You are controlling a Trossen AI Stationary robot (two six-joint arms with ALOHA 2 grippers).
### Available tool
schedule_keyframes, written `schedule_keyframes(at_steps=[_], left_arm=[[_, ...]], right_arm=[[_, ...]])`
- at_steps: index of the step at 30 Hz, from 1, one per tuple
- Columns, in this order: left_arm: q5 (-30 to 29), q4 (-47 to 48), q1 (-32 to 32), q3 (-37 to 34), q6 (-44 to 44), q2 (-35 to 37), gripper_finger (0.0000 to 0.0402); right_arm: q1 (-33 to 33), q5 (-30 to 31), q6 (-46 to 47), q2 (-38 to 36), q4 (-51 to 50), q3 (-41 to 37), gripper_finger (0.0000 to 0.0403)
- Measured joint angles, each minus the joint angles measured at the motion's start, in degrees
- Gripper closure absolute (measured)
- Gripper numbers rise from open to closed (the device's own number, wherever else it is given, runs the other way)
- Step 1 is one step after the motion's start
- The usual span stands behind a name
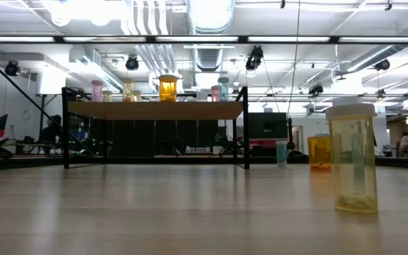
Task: Pick and place medicine bottles onto shelf by color
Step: Put the yellow pill bottle on the shelf
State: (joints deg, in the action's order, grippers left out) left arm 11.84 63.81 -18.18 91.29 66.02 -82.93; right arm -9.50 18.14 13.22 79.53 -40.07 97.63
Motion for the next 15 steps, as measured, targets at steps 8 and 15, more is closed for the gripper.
schedule_keyframes(at_steps=[8,15], left_arm=[[-2.5,-3.6,11.8,13.1,-13.9,-0.1,0.0308],[-9.5,-5.0,22.3,17.8,-24.4,-0.3,0.0306]], right_arm=[[0.4,-4.8,-7.3,-6.0,15.6,-11.6,0.0219],[3.6,-17.2,-10.1,-10.9,38.7,-27.4,0.0219]])
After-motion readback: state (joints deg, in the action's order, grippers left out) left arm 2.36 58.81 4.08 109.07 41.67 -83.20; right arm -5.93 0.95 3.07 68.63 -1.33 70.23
